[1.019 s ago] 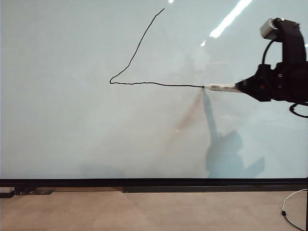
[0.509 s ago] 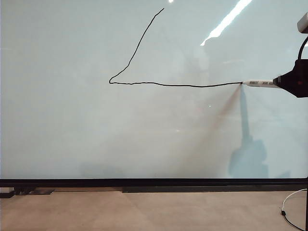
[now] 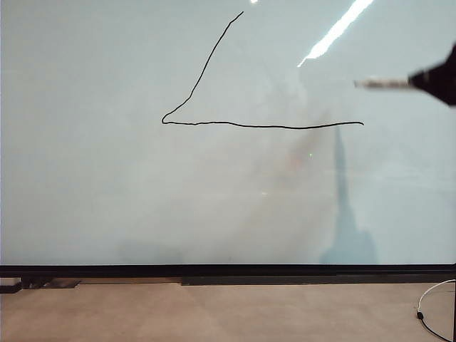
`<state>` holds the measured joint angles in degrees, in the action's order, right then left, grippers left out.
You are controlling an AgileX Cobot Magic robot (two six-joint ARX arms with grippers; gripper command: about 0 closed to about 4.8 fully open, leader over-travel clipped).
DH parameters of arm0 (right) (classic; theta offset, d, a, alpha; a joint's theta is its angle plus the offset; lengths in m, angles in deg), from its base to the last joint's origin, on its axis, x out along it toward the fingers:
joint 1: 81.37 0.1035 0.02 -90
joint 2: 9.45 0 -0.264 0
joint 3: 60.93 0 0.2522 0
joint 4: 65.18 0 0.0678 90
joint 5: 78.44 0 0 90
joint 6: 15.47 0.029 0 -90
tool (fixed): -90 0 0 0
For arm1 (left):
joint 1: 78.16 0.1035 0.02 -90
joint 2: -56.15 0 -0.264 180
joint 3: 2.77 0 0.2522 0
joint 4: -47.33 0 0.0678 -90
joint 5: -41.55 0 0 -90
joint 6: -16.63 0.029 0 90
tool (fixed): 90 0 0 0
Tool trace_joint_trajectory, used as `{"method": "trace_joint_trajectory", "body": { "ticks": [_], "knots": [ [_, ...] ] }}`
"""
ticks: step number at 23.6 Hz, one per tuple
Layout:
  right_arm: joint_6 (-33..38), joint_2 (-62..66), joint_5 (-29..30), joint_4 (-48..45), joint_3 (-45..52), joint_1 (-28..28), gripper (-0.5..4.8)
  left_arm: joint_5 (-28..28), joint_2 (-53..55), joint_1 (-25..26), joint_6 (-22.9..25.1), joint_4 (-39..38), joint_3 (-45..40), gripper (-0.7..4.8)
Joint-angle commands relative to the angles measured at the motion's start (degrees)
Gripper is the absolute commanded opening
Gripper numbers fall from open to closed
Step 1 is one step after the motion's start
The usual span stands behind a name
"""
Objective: Pick up the pen on the shelf to the right of the whiteboard and draw a triangle.
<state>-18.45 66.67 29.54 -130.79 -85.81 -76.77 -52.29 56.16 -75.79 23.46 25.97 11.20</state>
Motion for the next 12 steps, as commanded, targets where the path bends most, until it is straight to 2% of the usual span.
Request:
{"method": "trace_joint_trajectory", "body": {
  "ticks": [1, 3, 4, 8, 12],
  "knots": [
    [0.11, -2.10, 0.13, 5.75, -3.98, 5.44, -0.03, -0.02, 0.00, -0.02, 0.04, 0.35, 0.20, -0.05],
    [-0.37, -1.66, 0.17, 9.03, -7.08, 7.61, -0.03, -0.02, 0.00, -0.04, 0.04, 0.35, 0.20, -0.05],
    [-2.36, -0.83, 0.13, 10.58, -10.62, 10.58, -0.03, -0.02, 0.00, -0.04, 0.04, 0.35, 0.20, -0.05],
    [-3.41, 1.90, 0.90, 10.80, -18.18, 13.14, -0.03, 0.00, 0.00, -0.02, 0.04, 0.35, 0.20, -0.05],
    [-3.50, 2.82, 1.29, 10.64, -21.68, 14.88, -0.03, -0.02, 0.00, 0.00, 0.04, 0.35, 0.20, -0.05]
  ]
}}
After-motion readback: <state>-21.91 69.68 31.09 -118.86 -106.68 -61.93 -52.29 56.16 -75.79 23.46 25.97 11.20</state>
